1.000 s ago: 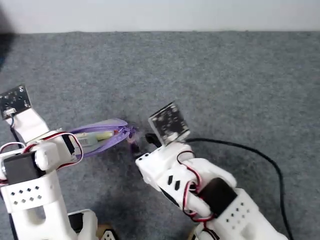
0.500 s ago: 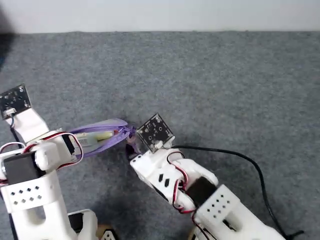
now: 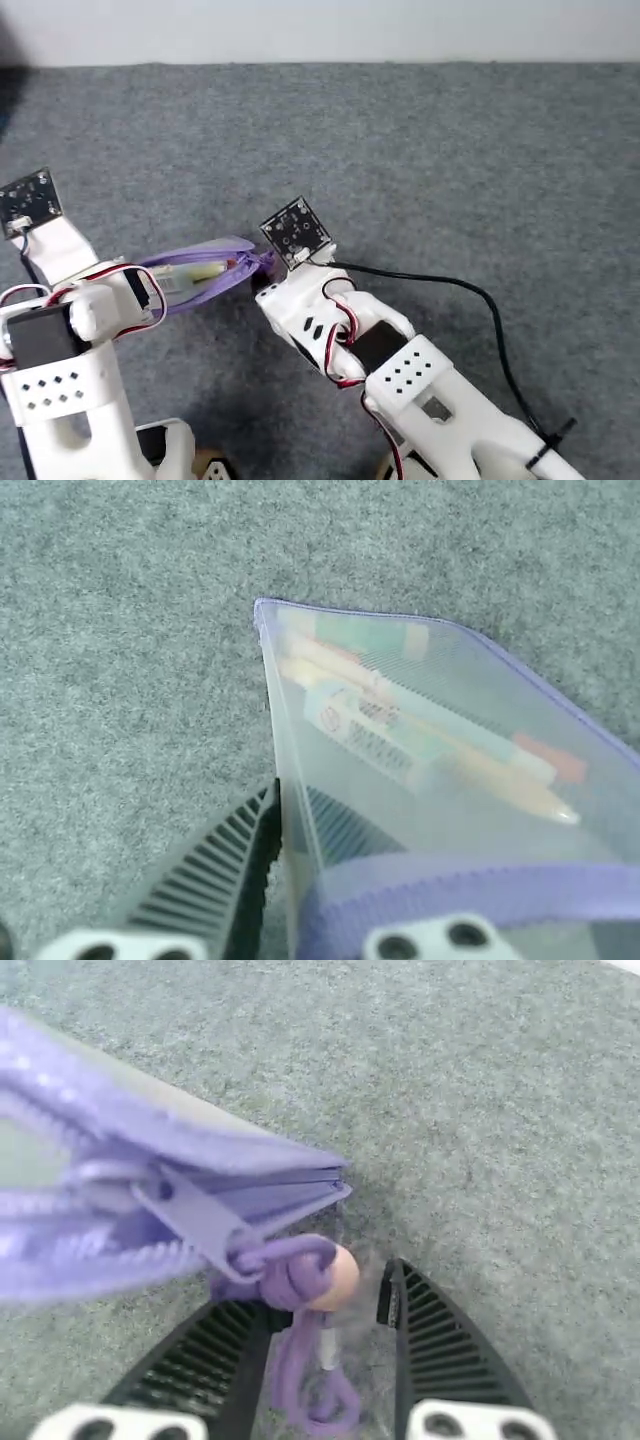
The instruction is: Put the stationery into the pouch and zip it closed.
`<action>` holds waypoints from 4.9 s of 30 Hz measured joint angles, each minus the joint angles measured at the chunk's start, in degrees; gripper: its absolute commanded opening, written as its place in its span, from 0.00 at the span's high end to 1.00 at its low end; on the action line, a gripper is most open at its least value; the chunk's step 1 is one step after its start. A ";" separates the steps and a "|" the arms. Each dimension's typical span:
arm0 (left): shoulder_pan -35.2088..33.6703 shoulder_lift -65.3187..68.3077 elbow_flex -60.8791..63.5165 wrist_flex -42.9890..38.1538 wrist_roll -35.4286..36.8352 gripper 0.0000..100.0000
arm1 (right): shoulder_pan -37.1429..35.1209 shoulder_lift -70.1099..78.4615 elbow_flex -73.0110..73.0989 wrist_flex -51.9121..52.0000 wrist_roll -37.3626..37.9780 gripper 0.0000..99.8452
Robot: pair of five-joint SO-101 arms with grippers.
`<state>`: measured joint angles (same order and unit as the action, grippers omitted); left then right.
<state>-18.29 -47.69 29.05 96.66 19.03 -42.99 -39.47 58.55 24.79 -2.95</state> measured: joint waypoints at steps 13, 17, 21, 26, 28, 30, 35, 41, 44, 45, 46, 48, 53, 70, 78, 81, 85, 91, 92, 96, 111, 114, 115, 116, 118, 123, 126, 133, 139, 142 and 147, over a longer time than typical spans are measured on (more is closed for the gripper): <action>0.00 0.00 0.00 0.00 0.00 0.99 | 0.18 0.00 -0.79 -0.09 0.00 0.99; -0.09 0.00 0.00 0.00 0.00 0.99 | 0.26 -2.90 -1.67 1.05 0.26 0.99; 0.00 0.00 0.00 0.00 0.00 0.99 | 0.26 -9.32 -1.67 9.76 0.26 0.99; 0.00 0.62 -0.53 -1.76 0.00 0.98 | 0.26 -20.13 -1.67 23.91 0.26 0.99; 0.00 0.70 -0.53 -3.87 -2.64 0.98 | -0.26 -24.26 -1.67 29.36 0.26 0.99; 1.93 0.79 -0.53 -6.51 -8.18 0.98 | -1.76 -28.04 -1.67 34.90 0.26 0.99; 13.19 1.23 -0.09 -13.10 -16.88 0.98 | -6.77 -35.60 -1.76 46.15 0.26 0.99; 30.42 3.87 4.31 -21.71 -17.49 0.88 | -9.05 -40.79 -1.76 53.54 0.26 0.99; 36.48 5.63 4.13 -25.23 -17.49 0.82 | -9.05 -41.58 -1.76 56.35 0.26 0.99; 37.63 5.89 4.13 -26.29 -17.49 0.80 | -9.05 -42.29 -1.76 57.23 -0.18 0.99; 38.42 5.98 3.87 -27.08 -17.32 0.78 | -9.05 -42.81 -1.76 58.37 -0.88 0.99; 39.65 6.86 2.64 -28.22 -15.82 0.77 | -9.05 -43.87 -1.76 60.40 -1.93 0.99; 41.58 7.47 -1.67 -28.66 -13.80 0.76 | -9.14 -46.15 -1.85 62.33 -3.08 0.99; 60.31 17.41 -5.98 -41.93 -10.55 0.76 | -9.14 -46.68 1.23 57.76 -5.10 0.99; 56.26 15.82 -10.11 -42.11 -7.47 0.76 | -2.02 -46.59 1.23 56.70 -4.92 0.99; 53.63 13.54 -11.08 -42.11 -5.89 0.76 | -1.14 -46.51 1.32 56.70 -4.92 0.99; 51.78 10.99 -11.25 -41.32 -5.19 0.76 | -0.88 -46.42 1.32 56.18 -4.92 0.99; 49.23 9.41 -11.25 -37.01 -5.19 0.76 | 3.69 -46.51 -0.18 56.18 -4.22 0.99; 48.35 8.97 -11.25 -36.22 -5.19 0.76 | 5.19 -46.51 -0.18 56.44 -3.52 0.99; 44.84 7.56 -11.34 -32.44 -5.19 0.76 | 10.99 -46.51 -0.18 58.11 -0.79 0.99; 42.99 6.68 -2.81 -26.55 -5.19 0.76 | 42.55 -46.51 2.64 58.99 12.48 0.99; 42.99 6.68 -1.14 -26.55 -5.19 0.76 | 49.32 -46.51 4.48 55.65 13.80 0.99; 42.99 6.68 -0.62 -26.55 -5.19 0.76 | 51.52 -46.51 5.19 54.42 14.15 0.99; 42.99 6.68 -0.09 -26.55 -5.19 0.76 | 53.71 -46.51 5.98 53.01 14.42 0.99; 42.99 6.68 0.62 -26.55 -5.19 0.76 | 57.67 -46.51 8.26 50.11 15.30 0.99; 42.99 6.68 2.73 -26.55 -5.19 0.76 | 65.76 -46.15 16.18 40.00 17.85 0.99; 42.99 6.68 3.69 -26.55 -5.19 0.76 | 67.34 -45.63 21.80 32.44 18.55 0.99; 42.99 6.68 3.78 -25.14 -5.01 0.76 | 67.52 -45.54 25.05 31.65 17.41 0.99; 42.99 6.68 3.78 -22.51 -5.01 0.76 | 67.52 -45.54 14.33 51.08 17.23 0.99; 42.99 6.68 3.78 -22.33 -5.01 0.76 | 68.92 -45.54 10.81 57.76 17.05 0.99; 42.99 6.68 3.78 -22.33 -5.01 0.76 | 75.25 -45.71 9.93 58.64 19.08 0.99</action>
<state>24.70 -41.01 32.84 74.33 14.02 32.26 -85.19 68.48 83.43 16.13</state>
